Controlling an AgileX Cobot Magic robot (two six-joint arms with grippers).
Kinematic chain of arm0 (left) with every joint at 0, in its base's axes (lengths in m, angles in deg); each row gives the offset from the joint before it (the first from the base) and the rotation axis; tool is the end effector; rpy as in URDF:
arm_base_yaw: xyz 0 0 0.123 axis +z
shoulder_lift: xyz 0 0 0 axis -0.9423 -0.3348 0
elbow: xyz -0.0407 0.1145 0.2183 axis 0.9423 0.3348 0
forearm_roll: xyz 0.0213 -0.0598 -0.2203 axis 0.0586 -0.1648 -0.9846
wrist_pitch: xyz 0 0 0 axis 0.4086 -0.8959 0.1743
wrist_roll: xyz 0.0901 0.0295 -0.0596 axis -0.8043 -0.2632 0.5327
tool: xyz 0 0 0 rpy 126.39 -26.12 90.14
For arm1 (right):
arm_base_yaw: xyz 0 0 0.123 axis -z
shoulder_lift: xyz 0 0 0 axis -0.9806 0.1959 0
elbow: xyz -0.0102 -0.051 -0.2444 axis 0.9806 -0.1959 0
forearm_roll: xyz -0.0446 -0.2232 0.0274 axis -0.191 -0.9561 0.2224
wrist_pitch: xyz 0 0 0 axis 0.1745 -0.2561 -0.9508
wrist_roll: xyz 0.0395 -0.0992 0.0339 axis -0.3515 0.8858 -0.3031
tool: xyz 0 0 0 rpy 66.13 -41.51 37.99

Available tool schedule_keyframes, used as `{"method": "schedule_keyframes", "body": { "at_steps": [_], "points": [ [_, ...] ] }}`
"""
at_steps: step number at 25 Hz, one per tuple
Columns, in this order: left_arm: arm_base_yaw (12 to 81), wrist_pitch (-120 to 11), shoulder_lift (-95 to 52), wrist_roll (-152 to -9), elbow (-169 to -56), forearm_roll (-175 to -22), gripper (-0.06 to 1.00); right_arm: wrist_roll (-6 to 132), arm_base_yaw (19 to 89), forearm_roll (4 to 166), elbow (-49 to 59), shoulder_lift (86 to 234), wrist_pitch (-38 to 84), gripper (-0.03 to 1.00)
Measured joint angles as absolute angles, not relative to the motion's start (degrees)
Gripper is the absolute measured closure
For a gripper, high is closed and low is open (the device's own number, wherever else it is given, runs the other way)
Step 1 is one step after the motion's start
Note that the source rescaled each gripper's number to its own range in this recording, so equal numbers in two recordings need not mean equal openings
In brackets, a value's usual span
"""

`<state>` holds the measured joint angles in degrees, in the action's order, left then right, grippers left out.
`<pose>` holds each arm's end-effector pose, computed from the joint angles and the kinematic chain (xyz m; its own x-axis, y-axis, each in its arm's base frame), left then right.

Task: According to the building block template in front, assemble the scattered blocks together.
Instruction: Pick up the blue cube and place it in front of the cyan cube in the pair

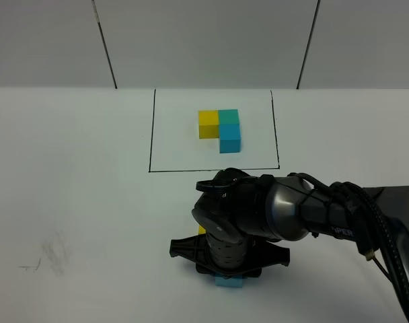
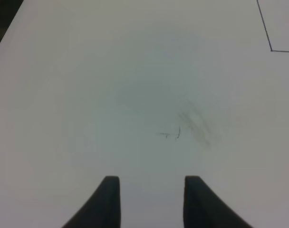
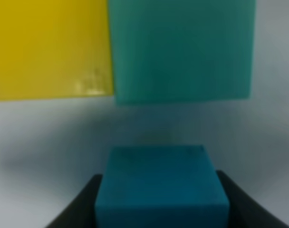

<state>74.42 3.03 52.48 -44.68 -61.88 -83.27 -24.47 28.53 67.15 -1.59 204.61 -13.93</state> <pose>0.0270 0.0051 0.2579 -0.4461 -0.0520 -0.8935 -0.1040 0.9946 -0.0059 0.2360 0.2609 0.0878 -0.9785 0.1348 -0.1558 0.1346 0.9908 0.0119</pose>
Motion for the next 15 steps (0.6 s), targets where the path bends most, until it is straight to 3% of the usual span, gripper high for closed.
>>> {"method": "schedule_keyframes", "body": {
  "at_steps": [15],
  "points": [
    [74.42,3.03,52.48,-44.72,-61.88,-83.27,0.94,-23.62,30.14,66.01,-1.53,204.61,-11.74,0.77]
  ]
}}
